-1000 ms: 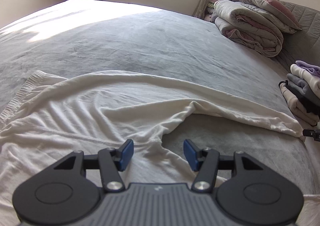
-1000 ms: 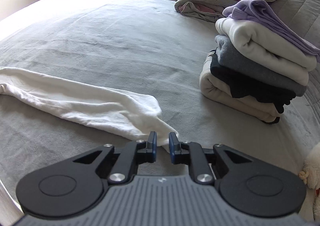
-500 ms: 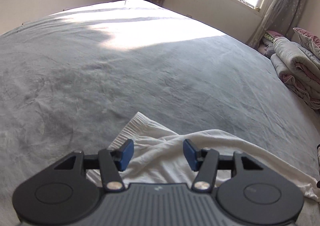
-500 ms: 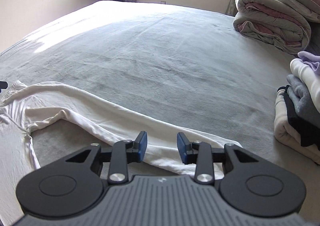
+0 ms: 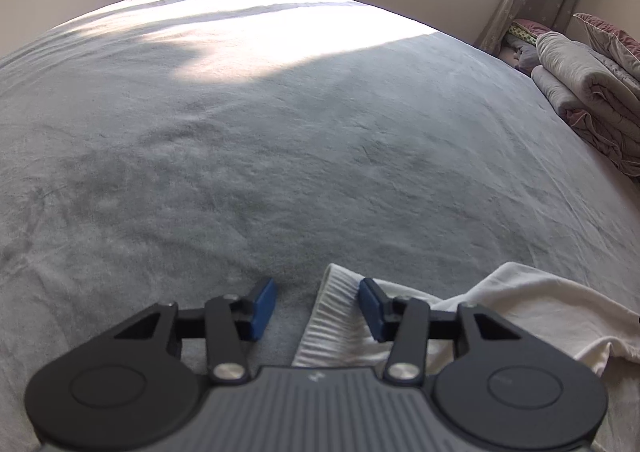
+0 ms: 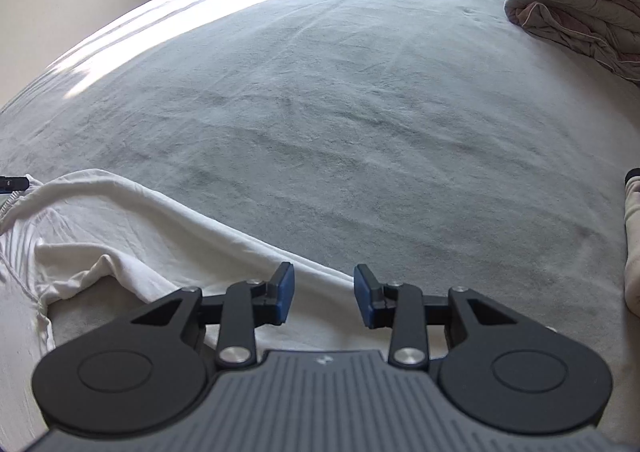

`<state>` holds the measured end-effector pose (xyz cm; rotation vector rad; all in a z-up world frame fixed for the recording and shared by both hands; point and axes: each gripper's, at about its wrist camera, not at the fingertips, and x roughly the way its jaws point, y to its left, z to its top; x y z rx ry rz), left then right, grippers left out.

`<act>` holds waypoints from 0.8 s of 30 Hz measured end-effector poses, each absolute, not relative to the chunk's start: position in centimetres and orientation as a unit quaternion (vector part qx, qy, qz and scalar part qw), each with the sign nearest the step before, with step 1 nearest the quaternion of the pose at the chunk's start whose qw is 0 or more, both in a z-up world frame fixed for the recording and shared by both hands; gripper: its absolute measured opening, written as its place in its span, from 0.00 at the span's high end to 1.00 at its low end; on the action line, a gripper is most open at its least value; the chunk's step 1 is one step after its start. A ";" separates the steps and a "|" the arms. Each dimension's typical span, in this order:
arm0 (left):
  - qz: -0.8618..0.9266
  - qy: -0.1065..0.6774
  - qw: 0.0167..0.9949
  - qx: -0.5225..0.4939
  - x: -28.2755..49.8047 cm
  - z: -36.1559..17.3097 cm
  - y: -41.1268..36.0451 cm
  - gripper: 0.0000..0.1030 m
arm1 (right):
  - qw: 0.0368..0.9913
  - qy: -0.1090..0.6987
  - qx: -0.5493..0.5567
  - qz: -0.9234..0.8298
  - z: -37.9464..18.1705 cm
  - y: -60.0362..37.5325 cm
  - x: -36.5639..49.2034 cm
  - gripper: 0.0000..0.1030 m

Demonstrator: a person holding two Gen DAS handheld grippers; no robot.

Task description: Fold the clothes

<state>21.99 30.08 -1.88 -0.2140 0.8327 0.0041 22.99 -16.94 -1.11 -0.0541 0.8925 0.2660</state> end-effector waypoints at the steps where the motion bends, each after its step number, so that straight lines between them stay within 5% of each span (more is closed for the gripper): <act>1: 0.001 0.401 0.910 -0.101 22.0 -1.9 29.8 0.66 | 0.892 0.432 -0.033 0.128 -1.5 -16.7 23.0 0.64; 3: 0.000 0.396 0.913 -0.095 21.9 -2.0 29.3 0.80 | 0.889 0.436 -0.046 0.129 -2.1 -16.2 23.0 0.64; 6: 0.013 0.375 0.925 -0.063 21.3 -2.1 28.1 0.87 | 0.889 0.432 -0.076 0.131 -2.9 -15.2 22.7 0.72; 8: 0.022 0.353 0.933 -0.068 20.7 -1.9 28.1 0.93 | 0.892 0.422 -0.100 0.128 -2.9 -14.6 22.3 0.94; 12: 0.060 0.300 0.946 -0.105 19.5 -1.6 29.3 0.96 | 0.903 0.397 -0.120 0.111 -2.3 -14.6 21.9 1.00; 19: 0.098 0.249 0.954 -0.138 19.0 -1.8 30.9 0.95 | 0.924 0.349 -0.143 0.065 -1.4 -14.5 22.7 1.00; 24: 0.105 0.293 0.944 -0.105 20.1 -2.7 30.2 0.91 | 0.910 0.391 -0.091 0.104 -1.4 -15.0 23.7 0.96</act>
